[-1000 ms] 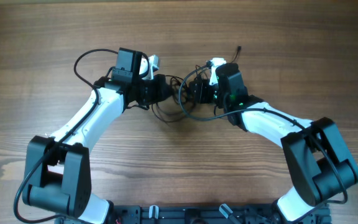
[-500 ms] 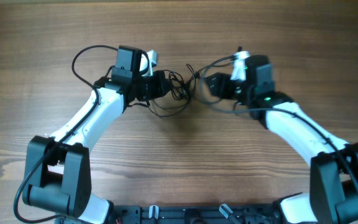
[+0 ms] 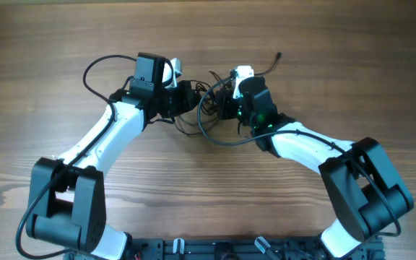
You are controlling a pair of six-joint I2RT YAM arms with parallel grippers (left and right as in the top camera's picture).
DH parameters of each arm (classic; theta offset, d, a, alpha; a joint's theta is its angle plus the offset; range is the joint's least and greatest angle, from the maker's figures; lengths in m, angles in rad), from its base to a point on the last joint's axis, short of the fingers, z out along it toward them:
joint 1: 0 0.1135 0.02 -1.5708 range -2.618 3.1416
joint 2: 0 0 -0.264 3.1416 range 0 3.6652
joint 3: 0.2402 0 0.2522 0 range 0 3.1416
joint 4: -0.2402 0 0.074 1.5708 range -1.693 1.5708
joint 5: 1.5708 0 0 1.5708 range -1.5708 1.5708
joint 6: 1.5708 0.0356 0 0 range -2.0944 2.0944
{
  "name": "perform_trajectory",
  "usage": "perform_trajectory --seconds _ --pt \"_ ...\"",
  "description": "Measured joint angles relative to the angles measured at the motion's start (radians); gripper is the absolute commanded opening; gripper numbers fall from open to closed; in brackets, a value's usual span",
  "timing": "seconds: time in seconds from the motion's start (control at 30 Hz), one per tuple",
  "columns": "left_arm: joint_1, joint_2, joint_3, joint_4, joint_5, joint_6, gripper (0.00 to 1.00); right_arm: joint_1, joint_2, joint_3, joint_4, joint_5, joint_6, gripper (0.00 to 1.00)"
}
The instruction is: Untangle cables
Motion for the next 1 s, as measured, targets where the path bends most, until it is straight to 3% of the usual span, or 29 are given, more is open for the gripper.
perform_trajectory --seconds 0.13,0.3,0.37,0.53,0.7,0.8,1.0 --pt "0.103 -0.042 0.000 -0.036 0.013 0.009 0.04 -0.115 -0.123 -0.003 -0.173 -0.035 0.018 0.05" --pt "0.327 -0.193 0.000 -0.074 0.032 0.050 0.04 -0.404 -0.549 0.005 -0.465 -0.039 -0.023 0.04" --pt "0.395 -0.233 0.000 -0.086 0.025 0.054 0.04 -0.453 -0.670 0.011 -0.624 -0.038 -0.087 0.05" --pt "0.397 -0.233 0.000 -0.159 0.026 0.041 0.04 -0.452 -0.660 0.010 -0.832 -0.016 -0.128 0.04" --pt "0.403 -0.233 -0.001 -0.219 0.002 0.014 0.04 -0.475 -0.610 0.009 -1.036 0.296 0.018 0.04" --pt "0.463 -0.237 -0.001 -0.220 -0.058 0.014 0.04 -0.608 -0.610 0.009 -1.061 0.379 0.062 0.04" --pt "0.802 -0.347 -0.002 -0.180 -0.104 -0.006 0.04 -0.940 -0.612 0.009 -1.040 0.294 0.047 0.04"
